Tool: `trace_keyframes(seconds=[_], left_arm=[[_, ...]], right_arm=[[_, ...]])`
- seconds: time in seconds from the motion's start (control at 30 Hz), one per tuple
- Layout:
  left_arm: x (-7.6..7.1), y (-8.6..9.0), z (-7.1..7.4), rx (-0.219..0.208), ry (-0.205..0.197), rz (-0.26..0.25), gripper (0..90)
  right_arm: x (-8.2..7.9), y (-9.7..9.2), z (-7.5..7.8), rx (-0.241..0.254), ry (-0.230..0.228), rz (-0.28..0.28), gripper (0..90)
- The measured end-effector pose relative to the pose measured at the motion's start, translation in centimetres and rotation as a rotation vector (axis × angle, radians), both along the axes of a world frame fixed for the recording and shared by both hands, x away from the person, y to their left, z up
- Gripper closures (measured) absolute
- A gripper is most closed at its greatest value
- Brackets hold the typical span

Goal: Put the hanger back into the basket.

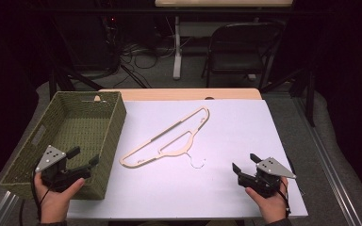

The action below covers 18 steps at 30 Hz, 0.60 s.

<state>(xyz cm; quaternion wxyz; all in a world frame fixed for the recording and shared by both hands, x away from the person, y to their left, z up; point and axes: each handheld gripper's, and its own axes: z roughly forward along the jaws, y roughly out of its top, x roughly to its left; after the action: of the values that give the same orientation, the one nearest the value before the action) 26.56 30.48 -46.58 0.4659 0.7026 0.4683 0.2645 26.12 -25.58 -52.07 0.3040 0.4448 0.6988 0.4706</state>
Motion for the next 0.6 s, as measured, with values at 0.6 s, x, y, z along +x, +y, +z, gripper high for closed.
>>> trace_keyframes(seconds=[0.6], left_arm=[[-1.2, -1.6, 1.6, 0.036, -0.002, -0.037, 26.4]], right_arm=[[-0.3, 0.6, 0.1, -0.030, -0.003, 0.026, 28.4]])
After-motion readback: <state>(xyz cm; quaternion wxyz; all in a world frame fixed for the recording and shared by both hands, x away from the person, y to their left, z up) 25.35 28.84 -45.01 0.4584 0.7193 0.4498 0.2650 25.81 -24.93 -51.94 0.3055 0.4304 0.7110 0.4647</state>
